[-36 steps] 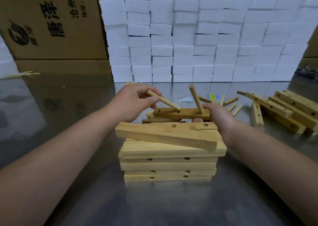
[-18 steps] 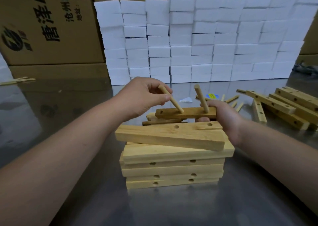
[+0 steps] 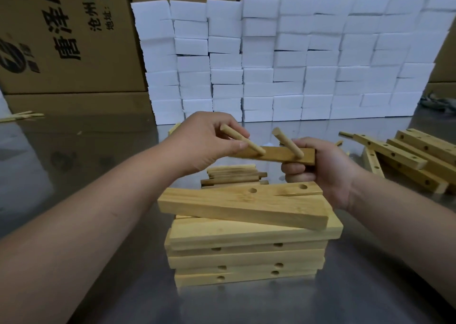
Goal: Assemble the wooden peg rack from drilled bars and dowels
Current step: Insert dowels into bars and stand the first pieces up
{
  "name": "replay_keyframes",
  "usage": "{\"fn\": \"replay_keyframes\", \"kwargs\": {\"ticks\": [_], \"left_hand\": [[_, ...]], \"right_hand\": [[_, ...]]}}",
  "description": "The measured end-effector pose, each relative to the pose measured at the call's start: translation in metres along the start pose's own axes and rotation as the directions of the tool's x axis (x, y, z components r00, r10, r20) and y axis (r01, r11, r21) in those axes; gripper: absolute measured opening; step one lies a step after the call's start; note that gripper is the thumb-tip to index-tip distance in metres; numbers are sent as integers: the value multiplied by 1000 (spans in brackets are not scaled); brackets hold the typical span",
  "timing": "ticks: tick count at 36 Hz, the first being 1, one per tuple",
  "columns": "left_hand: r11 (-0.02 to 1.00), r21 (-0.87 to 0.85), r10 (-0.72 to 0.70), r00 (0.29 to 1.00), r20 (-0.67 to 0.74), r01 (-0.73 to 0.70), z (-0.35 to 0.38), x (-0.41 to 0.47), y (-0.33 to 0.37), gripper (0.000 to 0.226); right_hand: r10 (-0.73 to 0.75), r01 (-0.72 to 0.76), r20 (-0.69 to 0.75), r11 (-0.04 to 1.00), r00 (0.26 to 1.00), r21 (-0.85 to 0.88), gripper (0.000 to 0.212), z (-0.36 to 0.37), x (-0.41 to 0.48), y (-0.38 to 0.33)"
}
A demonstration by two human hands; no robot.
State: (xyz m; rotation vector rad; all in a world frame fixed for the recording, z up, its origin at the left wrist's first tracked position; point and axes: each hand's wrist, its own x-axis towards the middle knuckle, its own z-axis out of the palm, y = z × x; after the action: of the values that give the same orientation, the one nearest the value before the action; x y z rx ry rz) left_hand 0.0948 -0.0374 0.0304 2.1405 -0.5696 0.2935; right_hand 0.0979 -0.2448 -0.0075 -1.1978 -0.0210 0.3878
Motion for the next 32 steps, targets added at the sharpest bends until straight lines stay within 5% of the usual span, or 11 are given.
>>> {"fn": "replay_keyframes", "kwargs": {"ticks": [13, 22, 32], "left_hand": [[1000, -5, 28, 992, -124, -29, -5, -3, 10, 11], [1000, 22, -13, 986, -164, 16, 0, -3, 8, 17], [1000, 6, -9, 983, -183, 10, 3, -5, 6, 14]], "right_hand": [[-189, 196, 57, 965, 980, -175, 21, 18, -10, -3], [-185, 195, 74, 969, 980, -155, 24, 20, -10, -3], [-188, 202, 92, 963, 978, -178, 53, 22, -10, -2]]}}
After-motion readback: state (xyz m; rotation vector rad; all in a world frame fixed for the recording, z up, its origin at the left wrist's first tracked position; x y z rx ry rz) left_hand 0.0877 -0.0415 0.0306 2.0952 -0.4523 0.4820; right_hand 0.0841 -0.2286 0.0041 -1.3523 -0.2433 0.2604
